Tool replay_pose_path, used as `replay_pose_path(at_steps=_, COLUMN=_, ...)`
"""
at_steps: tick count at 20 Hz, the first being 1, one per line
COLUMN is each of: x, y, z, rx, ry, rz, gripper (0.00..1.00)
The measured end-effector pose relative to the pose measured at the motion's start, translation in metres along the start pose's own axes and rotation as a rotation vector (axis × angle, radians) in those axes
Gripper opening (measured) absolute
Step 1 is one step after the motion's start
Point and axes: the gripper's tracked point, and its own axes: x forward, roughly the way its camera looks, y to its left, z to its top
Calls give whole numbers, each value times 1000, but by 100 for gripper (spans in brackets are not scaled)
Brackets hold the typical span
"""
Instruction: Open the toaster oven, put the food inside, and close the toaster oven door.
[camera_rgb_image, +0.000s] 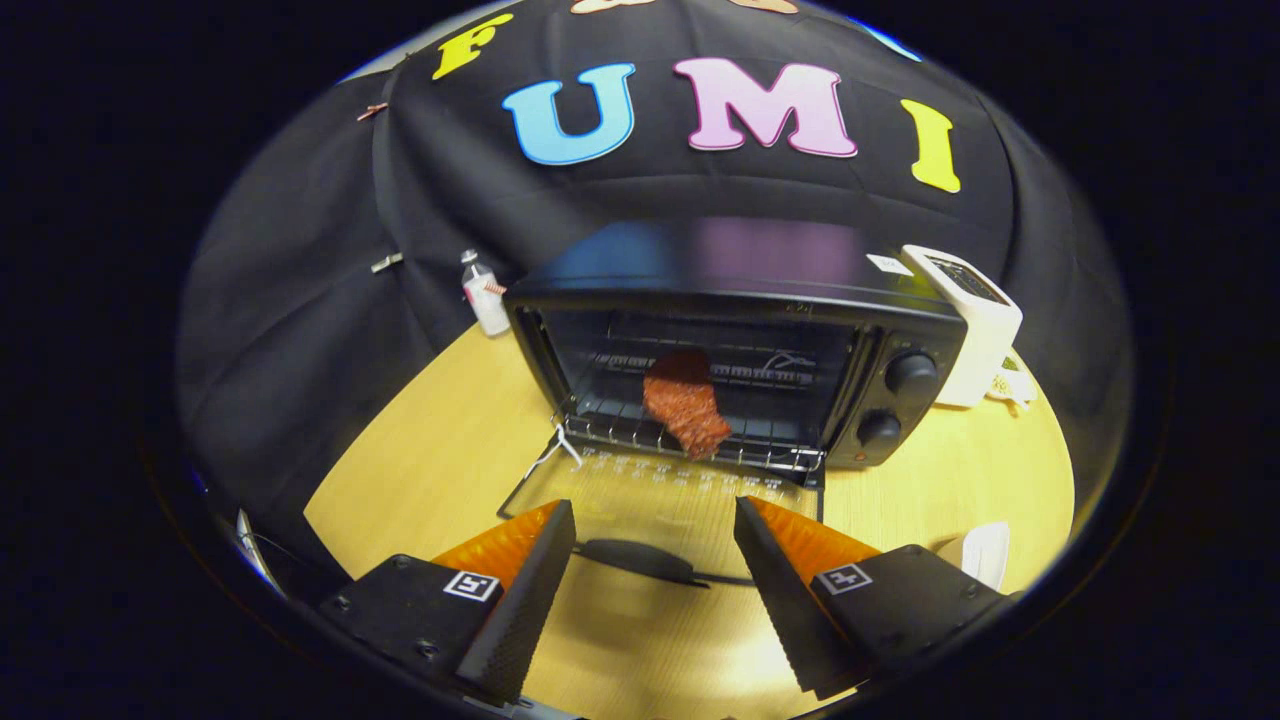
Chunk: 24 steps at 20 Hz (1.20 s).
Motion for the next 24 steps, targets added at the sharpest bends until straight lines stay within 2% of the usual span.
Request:
replay_pose_path(at_steps=6, x=-6, y=17, z=-45, rx=16, ry=121, rz=3, gripper=99)
replay_pose_path(at_steps=11, x=6, y=9, z=-89, rx=66, ry=236, rz=-76, gripper=99)
replay_pose_path(at_steps=19, x=43, y=-4, z=-104, rx=9, ry=231, rz=-199, gripper=99)
replay_pose_path(at_steps=24, x=59, y=-9, z=-106, rx=86, ry=243, rz=-236, gripper=100)
